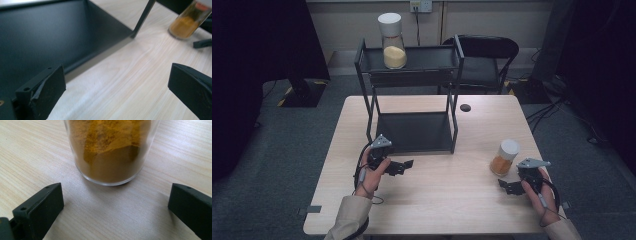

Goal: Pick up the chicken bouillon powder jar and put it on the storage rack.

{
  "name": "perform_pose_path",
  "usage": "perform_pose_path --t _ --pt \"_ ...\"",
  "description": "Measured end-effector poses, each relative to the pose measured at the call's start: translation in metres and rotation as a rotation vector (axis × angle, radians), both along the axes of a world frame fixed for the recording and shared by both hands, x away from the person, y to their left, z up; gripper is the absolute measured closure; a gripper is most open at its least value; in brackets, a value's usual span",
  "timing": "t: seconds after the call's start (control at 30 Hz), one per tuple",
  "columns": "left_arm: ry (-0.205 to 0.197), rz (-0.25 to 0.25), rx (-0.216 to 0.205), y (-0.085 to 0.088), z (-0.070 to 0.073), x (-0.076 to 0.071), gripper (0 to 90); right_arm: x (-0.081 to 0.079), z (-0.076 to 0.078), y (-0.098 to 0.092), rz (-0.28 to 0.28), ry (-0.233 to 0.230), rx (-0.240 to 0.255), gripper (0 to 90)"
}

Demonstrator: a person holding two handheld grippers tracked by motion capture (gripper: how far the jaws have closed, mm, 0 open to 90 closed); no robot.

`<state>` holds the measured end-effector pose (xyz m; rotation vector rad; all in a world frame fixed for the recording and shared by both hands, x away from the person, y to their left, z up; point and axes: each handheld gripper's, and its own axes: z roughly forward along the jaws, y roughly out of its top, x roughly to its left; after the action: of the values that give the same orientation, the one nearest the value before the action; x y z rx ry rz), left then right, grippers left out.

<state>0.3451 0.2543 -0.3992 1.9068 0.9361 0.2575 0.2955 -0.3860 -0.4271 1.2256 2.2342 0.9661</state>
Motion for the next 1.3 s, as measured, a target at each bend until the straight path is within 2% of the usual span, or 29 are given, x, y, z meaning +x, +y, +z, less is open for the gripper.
perform_pose_path --t 0.17,0.3,0.4,0.6,0.73,0.87,0.97,1.0,1.3 --pt "0.017 0.003 0.004 0.001 -0.008 -0.002 0.8 0.0 0.0 0.0 0.0 0.0 0.0 0.0" --pt "0.026 0.001 0.025 0.001 -0.015 -0.005 0.8 0.0 0.0 0.0 0.0 0.0 0.0 0.0" --pt "0.048 0.003 0.053 -0.001 -0.019 -0.007 0.9 0.0 0.0 0.0 0.0 0.0 0.0 0.0" --pt "0.058 -0.015 0.113 -0.006 -0.027 -0.011 1.2 0.0 0.0 0.0 0.0 0.0 0.0 0.0" --pt "0.049 -0.023 0.154 -0.011 -0.029 -0.016 1.4 0.0 0.0 0.0 0.0 0.0 0.0 0.0" --pt "0.01 -0.036 0.214 -0.019 -0.03 -0.023 1.1 0.0 0.0 0.0 0.0 0.0 0.0 0.0" --pt "-0.025 -0.068 0.29 -0.027 -0.027 -0.025 0.5 0.0 0.0 0.0 0.0 0.0 0.0 0.0" --pt "-0.027 -0.069 0.3 -0.029 -0.026 -0.026 0.0 0.0 0.0 0.0 0.0 0.001 0.0 0.0" --pt "-0.028 -0.067 0.298 -0.029 -0.027 -0.026 0.0 0.0 0.0 0.0 0.0 0.001 0.0 0.0"
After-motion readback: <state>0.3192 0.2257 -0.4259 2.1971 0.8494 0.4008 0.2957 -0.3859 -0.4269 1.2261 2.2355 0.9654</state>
